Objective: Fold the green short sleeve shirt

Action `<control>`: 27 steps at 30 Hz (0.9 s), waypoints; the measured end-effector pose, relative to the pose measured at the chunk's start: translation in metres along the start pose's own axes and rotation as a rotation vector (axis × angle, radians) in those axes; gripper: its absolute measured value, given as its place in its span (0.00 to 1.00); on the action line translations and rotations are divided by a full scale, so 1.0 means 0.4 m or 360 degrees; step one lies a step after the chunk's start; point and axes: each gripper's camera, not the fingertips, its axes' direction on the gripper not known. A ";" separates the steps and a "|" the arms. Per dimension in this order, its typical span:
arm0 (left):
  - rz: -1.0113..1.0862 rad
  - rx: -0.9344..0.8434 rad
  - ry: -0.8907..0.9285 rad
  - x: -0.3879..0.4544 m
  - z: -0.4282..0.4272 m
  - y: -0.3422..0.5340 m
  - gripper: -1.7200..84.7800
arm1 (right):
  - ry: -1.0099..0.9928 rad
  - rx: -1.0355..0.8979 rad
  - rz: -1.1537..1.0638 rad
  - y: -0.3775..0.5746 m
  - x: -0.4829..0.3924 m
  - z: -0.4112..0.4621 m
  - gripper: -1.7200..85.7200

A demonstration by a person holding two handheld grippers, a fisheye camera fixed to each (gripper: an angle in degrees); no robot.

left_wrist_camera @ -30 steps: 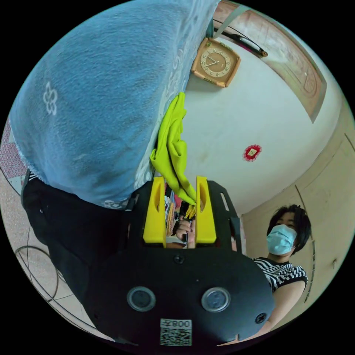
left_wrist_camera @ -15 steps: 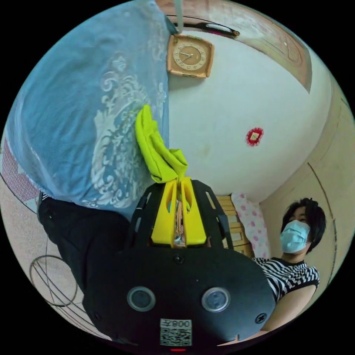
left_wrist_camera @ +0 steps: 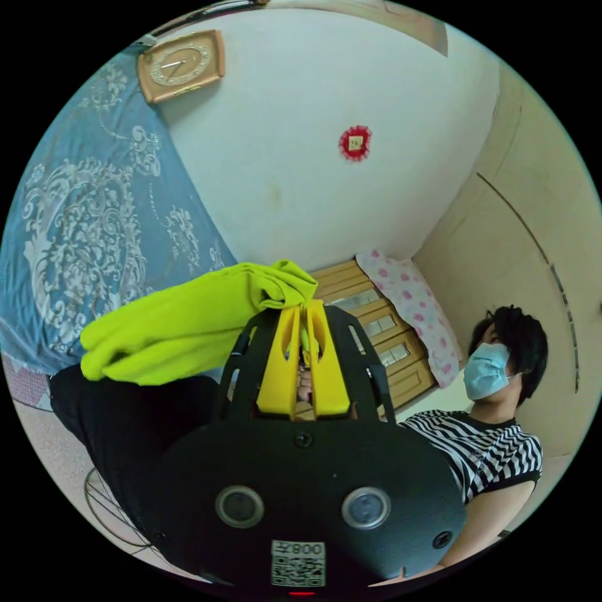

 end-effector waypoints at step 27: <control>0.0097 -0.0602 0.0083 -0.144 1.451 -0.005 0.05 | 0.0193 0.0606 -0.0134 0.200 -0.311 -1.030 0.03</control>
